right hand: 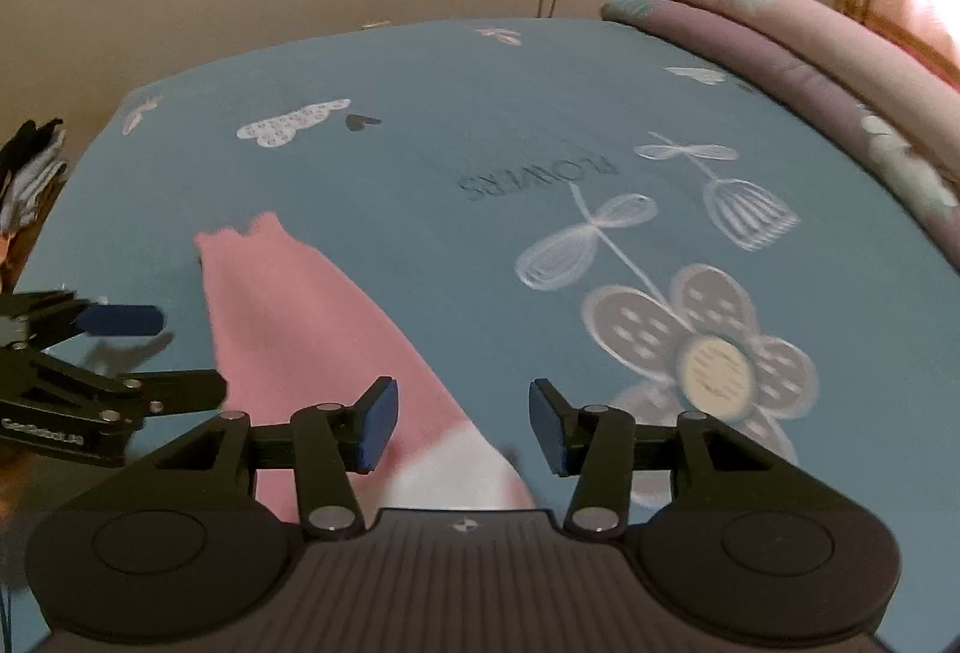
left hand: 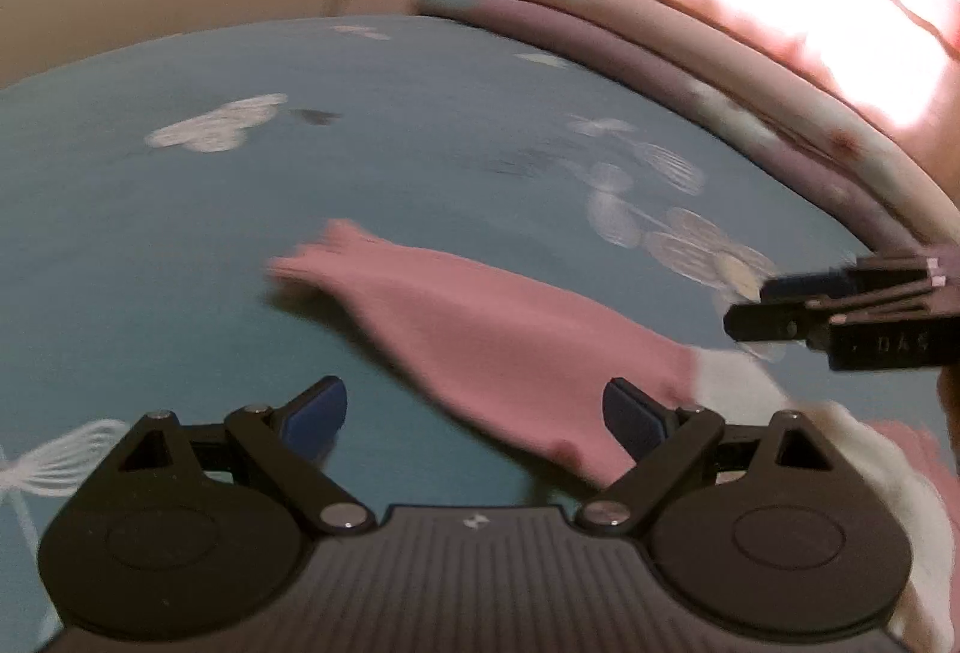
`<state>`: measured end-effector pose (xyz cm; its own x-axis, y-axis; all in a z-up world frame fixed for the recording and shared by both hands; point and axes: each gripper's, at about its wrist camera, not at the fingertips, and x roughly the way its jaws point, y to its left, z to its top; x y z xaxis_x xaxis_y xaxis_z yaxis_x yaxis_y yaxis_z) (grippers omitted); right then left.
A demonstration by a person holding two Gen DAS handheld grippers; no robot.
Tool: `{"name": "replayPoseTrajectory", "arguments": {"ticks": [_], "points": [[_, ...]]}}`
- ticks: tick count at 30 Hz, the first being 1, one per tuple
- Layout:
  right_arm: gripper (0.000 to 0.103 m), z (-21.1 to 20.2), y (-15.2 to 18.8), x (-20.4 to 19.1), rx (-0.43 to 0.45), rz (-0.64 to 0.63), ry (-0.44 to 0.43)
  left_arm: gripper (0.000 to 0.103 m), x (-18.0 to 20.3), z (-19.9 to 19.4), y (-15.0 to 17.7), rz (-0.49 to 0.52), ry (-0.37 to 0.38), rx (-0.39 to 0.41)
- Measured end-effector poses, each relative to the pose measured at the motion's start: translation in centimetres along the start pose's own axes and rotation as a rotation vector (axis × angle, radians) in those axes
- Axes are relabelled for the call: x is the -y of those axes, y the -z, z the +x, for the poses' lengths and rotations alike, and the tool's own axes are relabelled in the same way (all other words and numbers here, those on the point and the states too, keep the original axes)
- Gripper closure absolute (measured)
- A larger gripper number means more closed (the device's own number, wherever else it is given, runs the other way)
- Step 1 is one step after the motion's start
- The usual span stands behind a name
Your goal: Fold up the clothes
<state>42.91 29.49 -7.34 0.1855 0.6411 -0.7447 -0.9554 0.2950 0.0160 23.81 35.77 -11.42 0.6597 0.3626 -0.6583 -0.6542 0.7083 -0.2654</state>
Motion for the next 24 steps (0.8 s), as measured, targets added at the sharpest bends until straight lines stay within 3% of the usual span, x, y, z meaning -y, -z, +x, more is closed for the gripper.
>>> {"name": "replayPoseTrajectory", "arguments": {"ticks": [4,10,14,18,24], "points": [[0.049,2.7,-1.3,-2.1,0.006,0.013,-0.041,0.01,-3.3,-0.6,-0.7,-0.167,-0.034,0.033],[0.041,4.3,-2.1,-7.7,0.041,-0.085,-0.107,0.01,-7.1,-3.0,-1.7,-0.266,-0.184,0.121],[0.038,5.5,-2.8,-10.0,0.054,-0.116,-0.117,0.01,-8.2,-3.4,-1.9,-0.282,-0.221,0.129],[0.038,7.1,-3.9,-10.8,0.048,-0.098,-0.126,0.01,-8.0,-2.8,-1.9,-0.265,-0.205,0.101],[0.04,8.2,-5.8,-9.2,0.063,-0.025,-0.116,0.01,-8.0,-2.5,-2.0,-0.23,-0.205,0.059]]}}
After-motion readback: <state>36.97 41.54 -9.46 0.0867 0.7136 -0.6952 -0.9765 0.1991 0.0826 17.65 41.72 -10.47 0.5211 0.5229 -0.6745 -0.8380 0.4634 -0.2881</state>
